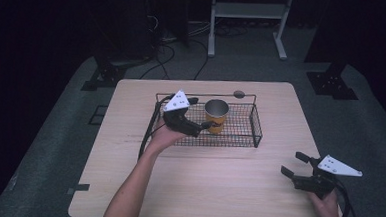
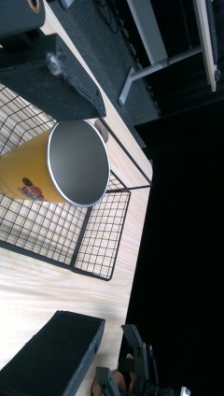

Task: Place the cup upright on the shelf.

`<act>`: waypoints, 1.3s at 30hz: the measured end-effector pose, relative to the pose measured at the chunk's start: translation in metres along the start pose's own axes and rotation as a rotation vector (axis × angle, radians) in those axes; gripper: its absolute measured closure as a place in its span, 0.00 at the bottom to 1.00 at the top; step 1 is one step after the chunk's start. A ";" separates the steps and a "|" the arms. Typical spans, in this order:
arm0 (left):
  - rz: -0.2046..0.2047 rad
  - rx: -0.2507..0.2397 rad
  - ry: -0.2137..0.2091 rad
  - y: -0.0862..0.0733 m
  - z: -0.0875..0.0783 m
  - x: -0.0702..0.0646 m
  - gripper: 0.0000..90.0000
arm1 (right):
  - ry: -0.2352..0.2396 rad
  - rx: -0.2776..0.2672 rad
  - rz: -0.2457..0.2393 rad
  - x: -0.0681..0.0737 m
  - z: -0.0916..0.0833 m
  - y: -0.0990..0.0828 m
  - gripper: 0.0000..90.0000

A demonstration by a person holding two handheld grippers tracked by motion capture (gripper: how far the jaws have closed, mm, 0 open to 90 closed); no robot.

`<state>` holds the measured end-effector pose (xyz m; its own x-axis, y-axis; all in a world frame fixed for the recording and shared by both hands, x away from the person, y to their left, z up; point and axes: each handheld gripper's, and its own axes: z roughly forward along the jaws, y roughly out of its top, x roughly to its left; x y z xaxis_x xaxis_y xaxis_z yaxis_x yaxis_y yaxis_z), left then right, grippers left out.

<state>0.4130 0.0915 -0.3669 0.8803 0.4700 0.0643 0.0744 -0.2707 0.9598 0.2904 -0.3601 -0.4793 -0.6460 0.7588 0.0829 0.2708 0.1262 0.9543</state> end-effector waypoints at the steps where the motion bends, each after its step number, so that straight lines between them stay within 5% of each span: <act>1: -0.001 -0.002 -0.003 -0.001 -0.002 -0.002 0.01 | 0.000 0.000 0.000 0.000 0.000 0.000 0.15; 39: -0.039 -0.030 0.034 -0.038 -0.041 -0.028 0.01 | -0.003 0.004 0.001 0.000 0.001 0.000 0.15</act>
<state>0.3661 0.1229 -0.3945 0.8603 0.5085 0.0354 0.0942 -0.2269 0.9694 0.2905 -0.3594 -0.4795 -0.6438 0.7607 0.0833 0.2745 0.1279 0.9531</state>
